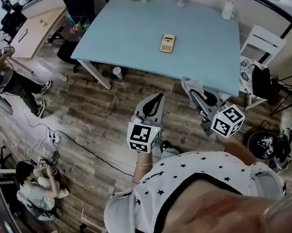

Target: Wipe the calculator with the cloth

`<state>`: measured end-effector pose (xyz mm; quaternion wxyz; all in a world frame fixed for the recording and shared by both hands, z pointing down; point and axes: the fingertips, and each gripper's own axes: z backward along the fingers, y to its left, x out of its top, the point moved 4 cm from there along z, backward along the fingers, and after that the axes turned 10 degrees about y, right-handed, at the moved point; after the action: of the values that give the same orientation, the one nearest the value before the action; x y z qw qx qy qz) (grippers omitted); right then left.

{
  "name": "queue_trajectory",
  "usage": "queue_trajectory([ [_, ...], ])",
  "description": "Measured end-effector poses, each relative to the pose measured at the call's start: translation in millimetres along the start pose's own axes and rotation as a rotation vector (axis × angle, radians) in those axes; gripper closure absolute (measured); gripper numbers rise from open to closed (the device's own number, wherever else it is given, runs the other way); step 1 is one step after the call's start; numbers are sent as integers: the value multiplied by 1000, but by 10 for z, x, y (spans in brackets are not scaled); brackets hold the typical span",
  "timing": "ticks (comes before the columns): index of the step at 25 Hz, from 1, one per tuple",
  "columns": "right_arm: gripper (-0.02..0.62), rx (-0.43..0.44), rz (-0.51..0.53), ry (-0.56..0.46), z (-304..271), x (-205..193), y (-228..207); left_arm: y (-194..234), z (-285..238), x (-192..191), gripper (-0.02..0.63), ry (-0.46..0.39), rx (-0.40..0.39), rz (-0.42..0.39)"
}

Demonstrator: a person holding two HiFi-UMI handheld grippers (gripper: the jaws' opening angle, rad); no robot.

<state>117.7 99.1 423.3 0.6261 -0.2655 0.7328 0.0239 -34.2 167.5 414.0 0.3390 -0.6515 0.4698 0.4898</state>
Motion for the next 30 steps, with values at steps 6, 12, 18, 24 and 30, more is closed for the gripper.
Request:
queue_trajectory([
  [6,554,-17,3,11,-357,37,108,378,96,-43,577,-5,4,0],
  [12,548,-14,0,18,-658,87,230,675,251,-92,577,-16,25,4],
  [18,546,-23,-1,33,-808,127,259,823,270,-125,577,-25,22,22],
  [24,546,-14,-11,45,-1007,161,56,930,205,-178,577,-1,30,30],
  [30,546,31,-19,-1,-1445,381,-238,1322,124,-85,577,23,123,23],
])
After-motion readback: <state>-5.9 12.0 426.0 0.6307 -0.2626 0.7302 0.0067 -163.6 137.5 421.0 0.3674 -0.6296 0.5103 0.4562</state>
